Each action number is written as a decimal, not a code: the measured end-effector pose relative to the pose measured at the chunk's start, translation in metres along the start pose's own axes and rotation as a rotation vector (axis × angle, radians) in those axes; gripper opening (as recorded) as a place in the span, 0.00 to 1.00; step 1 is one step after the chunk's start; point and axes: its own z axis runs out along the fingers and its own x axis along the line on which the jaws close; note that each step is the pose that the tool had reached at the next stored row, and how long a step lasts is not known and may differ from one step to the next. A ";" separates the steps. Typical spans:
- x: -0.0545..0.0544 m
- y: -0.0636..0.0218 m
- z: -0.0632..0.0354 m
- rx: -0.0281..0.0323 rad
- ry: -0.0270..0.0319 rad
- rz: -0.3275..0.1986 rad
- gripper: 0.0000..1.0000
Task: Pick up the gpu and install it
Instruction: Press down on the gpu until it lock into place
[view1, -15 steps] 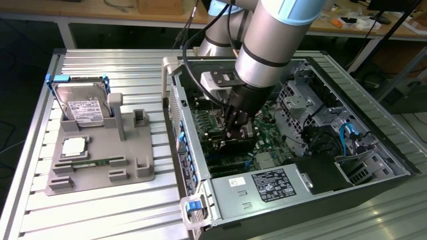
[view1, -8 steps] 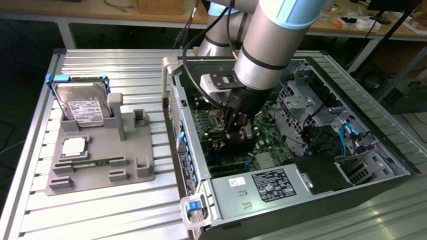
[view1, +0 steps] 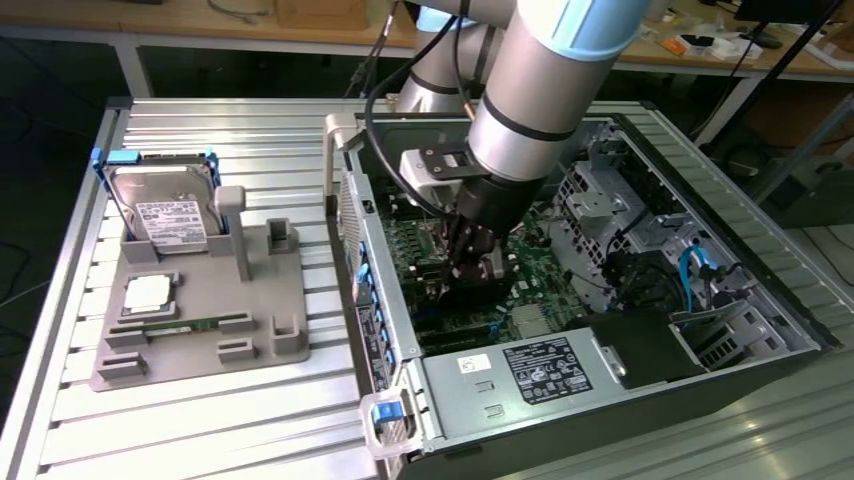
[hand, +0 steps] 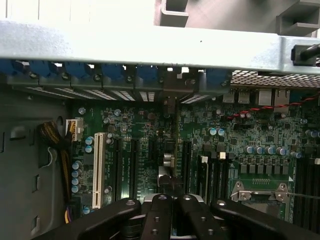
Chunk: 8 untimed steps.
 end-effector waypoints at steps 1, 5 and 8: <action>0.000 0.0000 0.0004 -0.0001 0.0001 0.000 0.11; 0.000 0.0000 0.0011 -0.0003 0.0004 0.000 0.11; 0.000 -0.0001 0.0025 -0.0003 0.0003 0.000 0.11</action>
